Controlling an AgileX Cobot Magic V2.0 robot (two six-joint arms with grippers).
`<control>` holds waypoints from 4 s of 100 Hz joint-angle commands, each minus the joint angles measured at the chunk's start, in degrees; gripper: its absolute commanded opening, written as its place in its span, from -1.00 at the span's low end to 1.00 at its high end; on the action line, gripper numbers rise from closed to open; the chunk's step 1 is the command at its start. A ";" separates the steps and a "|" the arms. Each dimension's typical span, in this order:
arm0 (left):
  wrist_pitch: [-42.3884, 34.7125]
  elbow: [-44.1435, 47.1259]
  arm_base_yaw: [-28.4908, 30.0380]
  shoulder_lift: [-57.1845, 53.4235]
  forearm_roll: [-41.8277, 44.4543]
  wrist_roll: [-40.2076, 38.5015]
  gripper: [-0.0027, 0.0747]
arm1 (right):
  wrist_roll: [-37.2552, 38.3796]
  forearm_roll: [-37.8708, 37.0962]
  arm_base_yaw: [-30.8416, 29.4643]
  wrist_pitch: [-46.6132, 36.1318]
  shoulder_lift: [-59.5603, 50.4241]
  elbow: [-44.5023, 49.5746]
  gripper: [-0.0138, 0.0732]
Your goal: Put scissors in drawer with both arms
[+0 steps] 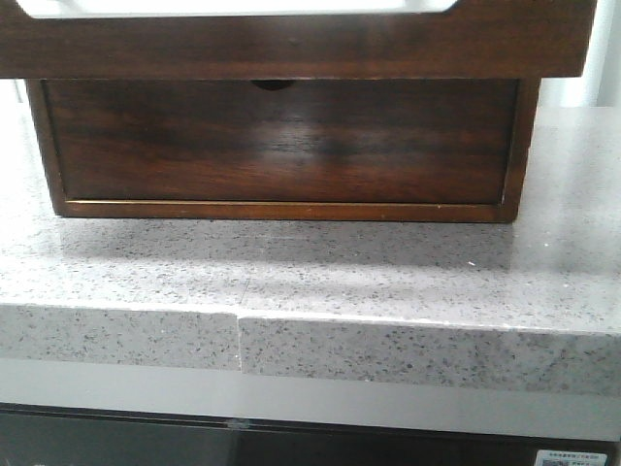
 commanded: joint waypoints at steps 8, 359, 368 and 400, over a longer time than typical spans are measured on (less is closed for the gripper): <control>-3.61 -1.81 -0.29 0.73 -0.98 -0.19 -0.98 | -0.30 1.25 -0.01 -2.66 -4.04 -1.82 -0.46; -21.16 53.64 24.87 -34.33 17.58 -25.28 -0.98 | 24.30 -15.03 -9.32 -16.43 -79.10 56.31 -0.79; -21.16 53.64 24.87 -34.33 17.58 -25.28 -0.98 | 24.30 -15.03 -9.32 -16.43 -79.10 56.31 -0.79; -21.16 53.64 24.87 -34.33 17.58 -25.28 -0.98 | 27.46 -16.30 -17.72 -23.51 -82.48 64.44 -0.79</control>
